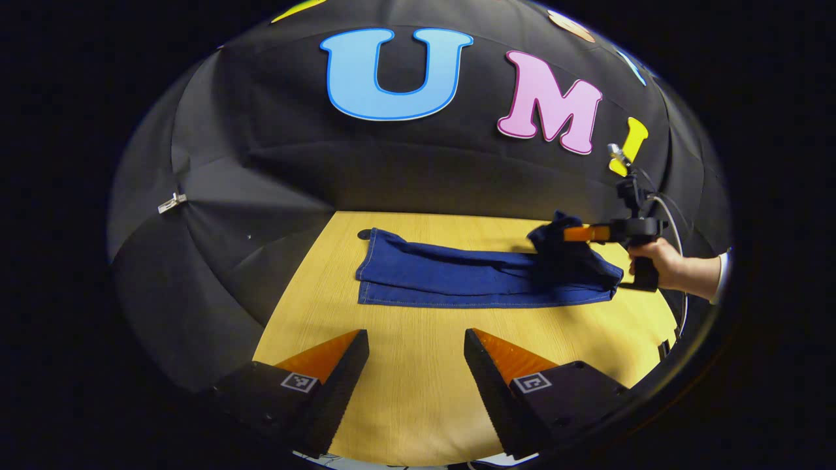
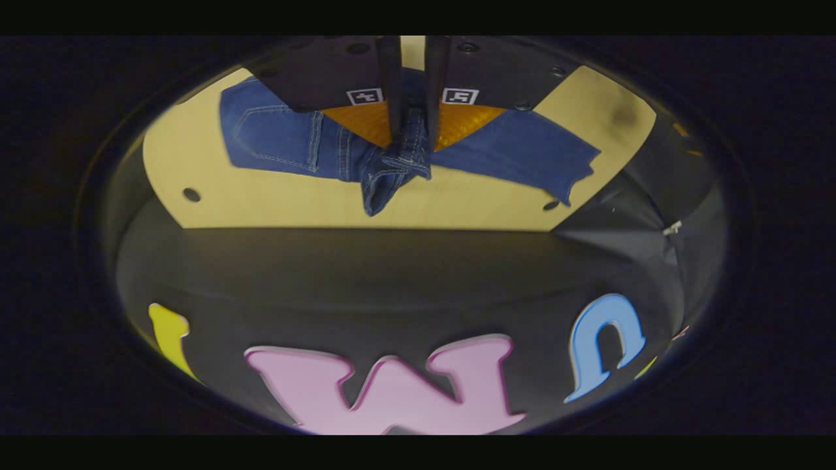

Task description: Grasp the waist and the cuffs of the jeans and fold them to make the two legs overlap; first hold the waist and fold one-third of the jeans toward the cuffs, then hold the cuffs and fold the remaining one-third in the same direction to finish folding.

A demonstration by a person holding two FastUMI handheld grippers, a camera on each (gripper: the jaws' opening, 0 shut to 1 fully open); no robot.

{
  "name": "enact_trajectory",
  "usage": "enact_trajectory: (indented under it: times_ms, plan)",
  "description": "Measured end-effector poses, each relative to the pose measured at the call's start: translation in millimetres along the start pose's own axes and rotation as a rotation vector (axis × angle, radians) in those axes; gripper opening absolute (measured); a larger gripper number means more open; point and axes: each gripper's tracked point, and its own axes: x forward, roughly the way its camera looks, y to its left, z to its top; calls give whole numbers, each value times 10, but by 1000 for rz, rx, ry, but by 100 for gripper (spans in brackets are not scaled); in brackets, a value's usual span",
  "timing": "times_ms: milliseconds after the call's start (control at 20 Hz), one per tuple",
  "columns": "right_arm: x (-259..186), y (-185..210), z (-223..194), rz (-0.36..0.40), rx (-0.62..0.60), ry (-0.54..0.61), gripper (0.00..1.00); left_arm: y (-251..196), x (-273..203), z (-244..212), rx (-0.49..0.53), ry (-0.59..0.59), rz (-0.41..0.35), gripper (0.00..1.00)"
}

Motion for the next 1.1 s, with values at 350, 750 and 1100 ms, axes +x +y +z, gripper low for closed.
enact_trajectory:
  times_ms: [350,750,1100]
  plan:
    - [187,127,-847,95,-39,215,39,-98,433,-190,-72,156,-50,94]
    - [-733,442,-372,384,-54,119,96,-61,1294,22,-74,372,-93,96]
    - [-1550,-297,-353,338,92,54,96,443,2204,368,-284,583,-31,96]
